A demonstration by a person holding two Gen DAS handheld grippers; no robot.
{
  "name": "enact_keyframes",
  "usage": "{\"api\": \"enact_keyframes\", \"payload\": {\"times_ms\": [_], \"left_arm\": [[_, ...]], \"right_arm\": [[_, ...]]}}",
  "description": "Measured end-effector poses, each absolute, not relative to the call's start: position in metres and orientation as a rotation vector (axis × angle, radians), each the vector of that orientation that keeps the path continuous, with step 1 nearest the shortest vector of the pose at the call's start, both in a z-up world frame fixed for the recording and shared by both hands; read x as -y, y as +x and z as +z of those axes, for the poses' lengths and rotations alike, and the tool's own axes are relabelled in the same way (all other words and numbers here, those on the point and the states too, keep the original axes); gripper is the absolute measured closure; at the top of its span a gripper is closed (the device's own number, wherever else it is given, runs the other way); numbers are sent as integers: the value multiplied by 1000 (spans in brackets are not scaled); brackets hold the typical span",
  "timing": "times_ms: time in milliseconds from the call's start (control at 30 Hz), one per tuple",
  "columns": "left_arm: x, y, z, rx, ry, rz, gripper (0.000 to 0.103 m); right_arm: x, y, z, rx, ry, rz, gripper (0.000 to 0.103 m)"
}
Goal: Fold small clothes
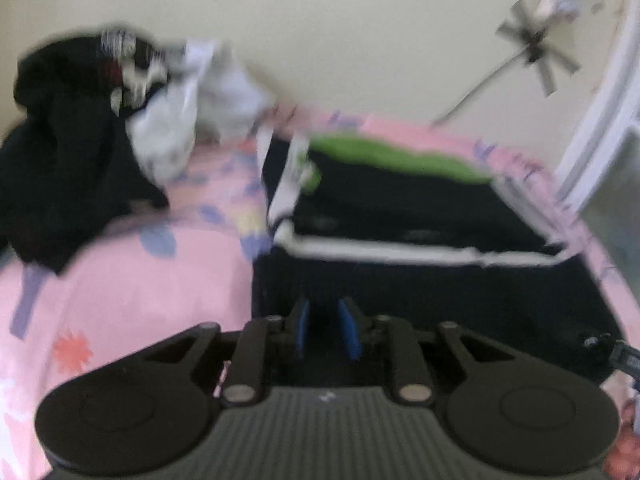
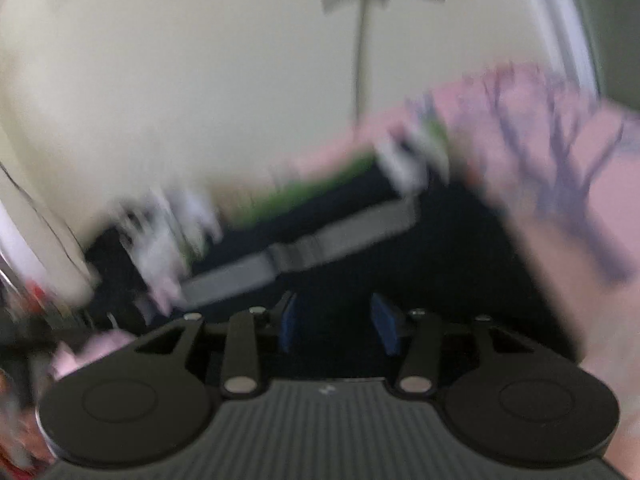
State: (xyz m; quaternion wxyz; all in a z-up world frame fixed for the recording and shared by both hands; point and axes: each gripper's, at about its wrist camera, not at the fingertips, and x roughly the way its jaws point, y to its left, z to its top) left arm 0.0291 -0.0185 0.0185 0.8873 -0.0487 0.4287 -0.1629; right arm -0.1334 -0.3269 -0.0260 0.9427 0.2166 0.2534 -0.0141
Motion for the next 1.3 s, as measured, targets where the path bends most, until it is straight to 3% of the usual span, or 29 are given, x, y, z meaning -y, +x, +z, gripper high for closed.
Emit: {"api": "enact_keyframes", "payload": {"times_ms": [167,267,400,600,667,767,833,900,1000,1167,1300], "left_arm": [[9,58,56,-871,-411,-377,86],[17,60,80,-811,-427,-420,84],[16,49,84,-762,-326,-448,80],[-11,70,58,-809,-160,-363,80],[-18,86,60,-821,-126,-350,80],[-13,121,79,-784,-48,-343,74],[2,148,88,-767,-9,-351,62],[23,186,88,-802,-12,-406,59],[60,237,73,-886,-21,-446,59],[118,291,28,-932,57,-445,47],[130,309,-6,-1010,44,-460,46]], "right_arm": [[275,-181,12,-405,476,283,59],[244,-216,39,-268,435,510,55],[242,-215,43,-256,315,464,59],[319,-138,7,-534,377,124,54],[342,-110,0,-662,403,86,63],[373,-79,31,-600,390,73,63],[394,-48,56,-556,398,66,50],[416,-3,69,-578,455,106,42],[432,77,61,-658,556,166,40],[419,169,24,-765,392,89,38],[413,207,-10,-883,330,88,38]]}}
